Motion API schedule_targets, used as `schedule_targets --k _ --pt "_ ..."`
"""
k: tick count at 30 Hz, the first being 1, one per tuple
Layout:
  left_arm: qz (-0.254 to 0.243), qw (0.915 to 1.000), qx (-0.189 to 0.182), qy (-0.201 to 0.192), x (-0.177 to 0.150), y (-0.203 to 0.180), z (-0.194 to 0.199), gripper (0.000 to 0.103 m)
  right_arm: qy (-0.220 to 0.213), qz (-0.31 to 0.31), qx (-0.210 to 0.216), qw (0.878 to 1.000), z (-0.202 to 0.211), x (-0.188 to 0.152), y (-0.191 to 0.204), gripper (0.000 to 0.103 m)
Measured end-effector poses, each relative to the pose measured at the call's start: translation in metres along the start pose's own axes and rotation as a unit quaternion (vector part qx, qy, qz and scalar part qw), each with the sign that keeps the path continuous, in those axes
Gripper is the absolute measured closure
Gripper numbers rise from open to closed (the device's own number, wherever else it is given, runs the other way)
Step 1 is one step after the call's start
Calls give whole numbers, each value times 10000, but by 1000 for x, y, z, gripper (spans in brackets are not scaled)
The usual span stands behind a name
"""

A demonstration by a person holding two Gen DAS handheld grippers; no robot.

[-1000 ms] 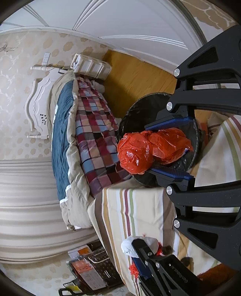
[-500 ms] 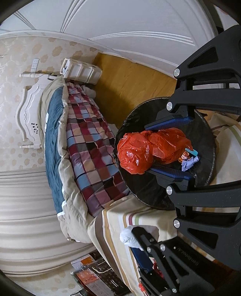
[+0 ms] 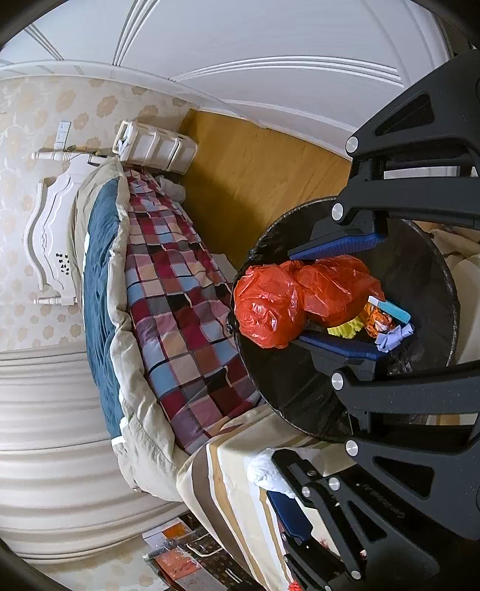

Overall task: Collect trash
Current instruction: 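Carry tissue and red bag over the black bin and open both grippers, then return both grippers to the remaining trash on the bedspread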

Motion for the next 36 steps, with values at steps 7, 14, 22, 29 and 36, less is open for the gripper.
schedule_targets --k 7,14,22,29,36 --pt "104 9999 86 -81 1 5 1 30 -56 -57 -79 9999 1 1 -4 50" --pt "156 9994 236 -177 3 13 8 23 -144 -115 -185 9997 10 3 -8 42" --pt "205 9990 280 -268 0 29 32 22 -172 -29 -218 9996 24 0 -3 34" --pt "234 9988 289 -311 -21 51 63 21 -129 73 -53 9999 45 -20 20 33" --pt "336 9984 393 -243 -53 81 89 21 -17 249 224 9994 62 -49 55 33"
Point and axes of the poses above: each gripper's, at about its wrist camera, not at the fingertips, and z roughly against the way its jaws point, y to its left, x to its top, the point moved 9 cm from there along -z, roughly the way its jaws point, and after that the axes turned 7 degrees about x, right-handed, at the moved point
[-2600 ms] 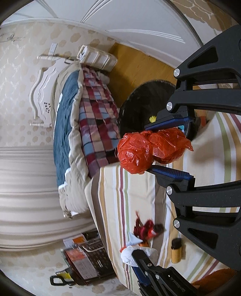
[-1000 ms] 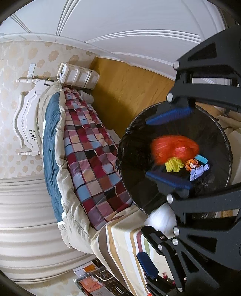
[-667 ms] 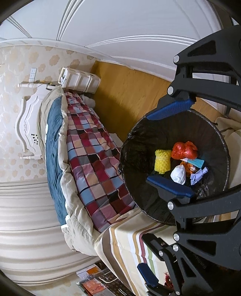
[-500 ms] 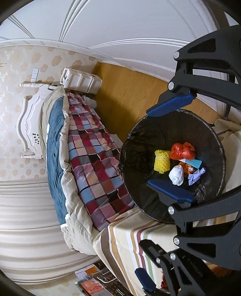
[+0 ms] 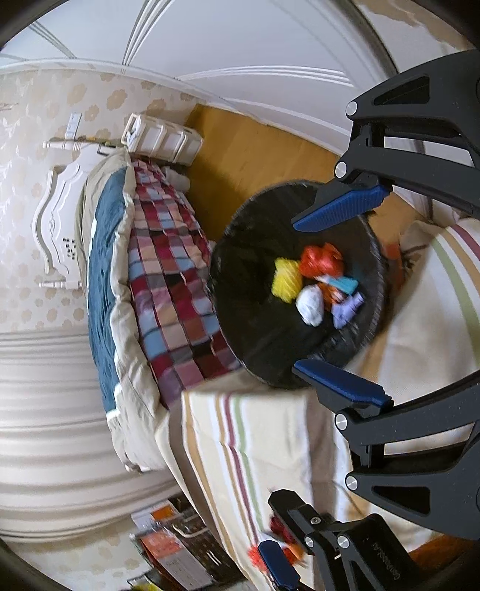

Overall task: Collect trash
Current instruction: 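Return both grippers to the remaining trash on the bedspread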

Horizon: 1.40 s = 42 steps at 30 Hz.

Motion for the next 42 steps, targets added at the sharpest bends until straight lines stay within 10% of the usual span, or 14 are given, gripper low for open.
schedule_targets --k 18,24,29,42 --pt "148 9977 605 277 -73 89 32 21 169 518 605 9967 26 -42 83 33" --pt "-10 9972 534 527 -83 90 21 22 212 609 670 9957 24 -44 95 33" --pt "-96 9959 306 842 -94 87 9 44 255 603 684 9955 21 -45 97 33" --pt "139 9959 207 870 -97 98 11 45 344 690 790 9939 14 -48 108 33"
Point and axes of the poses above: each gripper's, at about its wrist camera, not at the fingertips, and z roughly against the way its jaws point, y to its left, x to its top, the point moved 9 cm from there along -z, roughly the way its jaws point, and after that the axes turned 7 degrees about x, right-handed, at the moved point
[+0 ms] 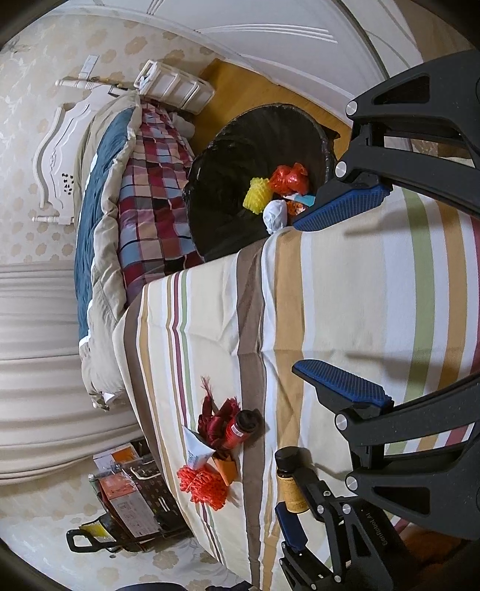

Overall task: Collect trash
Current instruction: 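Return both grippers to the remaining trash on the bedspread, then grasp the yellow-labelled bottle with the left gripper while the right grasps the red spray can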

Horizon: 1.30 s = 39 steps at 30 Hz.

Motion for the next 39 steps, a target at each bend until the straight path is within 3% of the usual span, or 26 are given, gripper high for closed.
schedule_targets --k 11,21,29,34,36,39 --pt "435 9979 470 74 -4 52 -4 45 94 352 321 9988 -16 10 38 33" --pt "1065 9895 946 228 -10 115 -11 45 294 764 626 9947 -46 22 85 33" --pt "1283 9846 1162 264 -11 146 -15 45 425 948 697 9921 -69 34 109 35" --pt "1354 9836 1158 277 -10 152 -18 45 561 1015 705 9907 -81 37 118 51" --pt "1365 9836 1143 271 -10 153 -18 45 653 1053 697 9898 -84 33 121 68" --pt "1356 9839 1134 261 -10 153 -18 45 726 1077 753 9887 -82 27 123 72"
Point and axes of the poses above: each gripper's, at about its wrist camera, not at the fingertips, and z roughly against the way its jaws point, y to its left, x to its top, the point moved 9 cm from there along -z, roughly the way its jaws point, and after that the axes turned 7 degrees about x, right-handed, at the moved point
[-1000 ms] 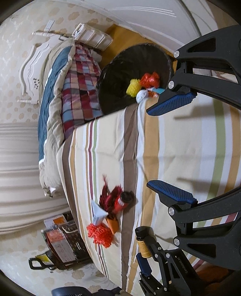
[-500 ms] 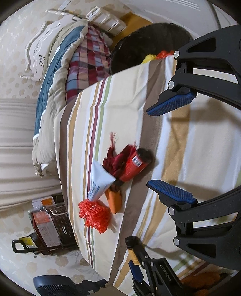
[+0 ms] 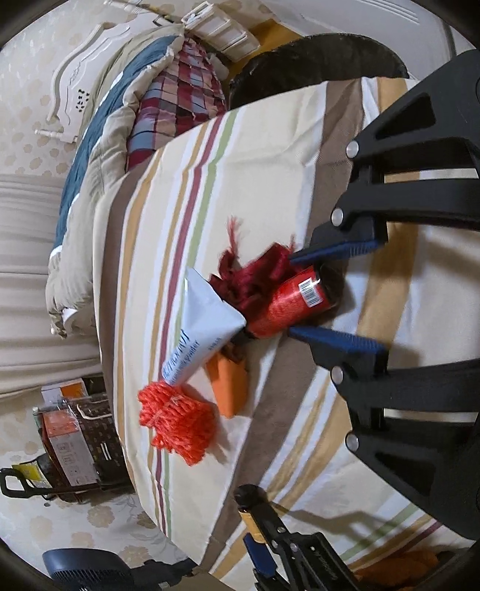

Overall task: Collect trash
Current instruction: 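Grasp the yellow-labelled bottle with the left gripper while the right grasps the red spray can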

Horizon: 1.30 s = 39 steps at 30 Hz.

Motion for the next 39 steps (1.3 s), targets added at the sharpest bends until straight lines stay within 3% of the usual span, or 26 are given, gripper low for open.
schedule_targets --k 9,16,20,22,27,39 --pt "-9 10000 -11 -8 0 -1 1 45 71 -79 230 9997 14 -20 8 77" --pt "-30 10000 -4 -5 0 -4 3 45 72 -28 163 9998 7 -13 11 75" --pt "12 10000 -37 9 1 -4 3 45 85 16 158 9998 2 -6 13 61" --pt "11 10000 -35 6 0 -4 3 45 86 23 138 9999 0 -5 12 61" --pt "-6 10000 -64 -8 0 -4 3 45 102 78 120 9998 0 -5 13 80" --pt "35 9994 -326 -78 -4 -15 16 45 -140 -95 174 9997 28 -15 3 80"
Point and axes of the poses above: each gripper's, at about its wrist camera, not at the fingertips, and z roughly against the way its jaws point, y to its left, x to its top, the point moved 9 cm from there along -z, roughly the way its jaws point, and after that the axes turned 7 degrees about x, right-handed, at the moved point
